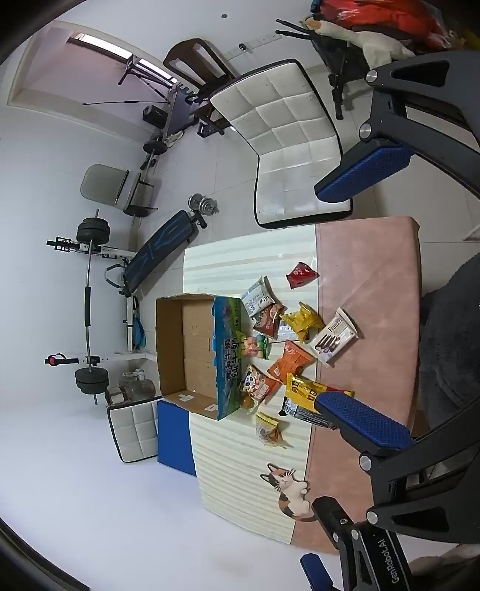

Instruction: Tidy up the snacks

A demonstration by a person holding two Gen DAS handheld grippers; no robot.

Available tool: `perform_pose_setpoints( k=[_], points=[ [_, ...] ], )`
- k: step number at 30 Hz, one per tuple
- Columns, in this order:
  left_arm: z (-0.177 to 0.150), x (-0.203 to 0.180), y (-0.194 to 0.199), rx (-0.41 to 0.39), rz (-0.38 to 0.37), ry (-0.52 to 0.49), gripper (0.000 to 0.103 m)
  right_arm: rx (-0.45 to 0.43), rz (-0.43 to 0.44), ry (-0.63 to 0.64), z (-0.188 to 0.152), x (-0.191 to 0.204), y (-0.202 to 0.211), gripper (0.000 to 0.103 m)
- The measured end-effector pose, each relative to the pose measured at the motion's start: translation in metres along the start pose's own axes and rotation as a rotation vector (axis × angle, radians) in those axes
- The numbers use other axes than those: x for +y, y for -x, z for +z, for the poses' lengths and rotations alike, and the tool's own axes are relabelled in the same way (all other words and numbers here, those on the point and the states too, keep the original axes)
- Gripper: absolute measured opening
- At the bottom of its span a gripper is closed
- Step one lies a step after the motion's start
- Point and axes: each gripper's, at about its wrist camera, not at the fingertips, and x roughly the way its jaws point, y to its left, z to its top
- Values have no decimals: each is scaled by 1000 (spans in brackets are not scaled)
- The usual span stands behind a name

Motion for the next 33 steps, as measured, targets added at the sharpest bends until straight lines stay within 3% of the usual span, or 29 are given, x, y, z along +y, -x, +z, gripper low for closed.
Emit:
perform_pose_setpoints(
  k=[33],
  points=[
    [6, 0, 4, -12, -2, 4, 103, -4, 1, 1, 2, 7, -3, 103]
  ],
)
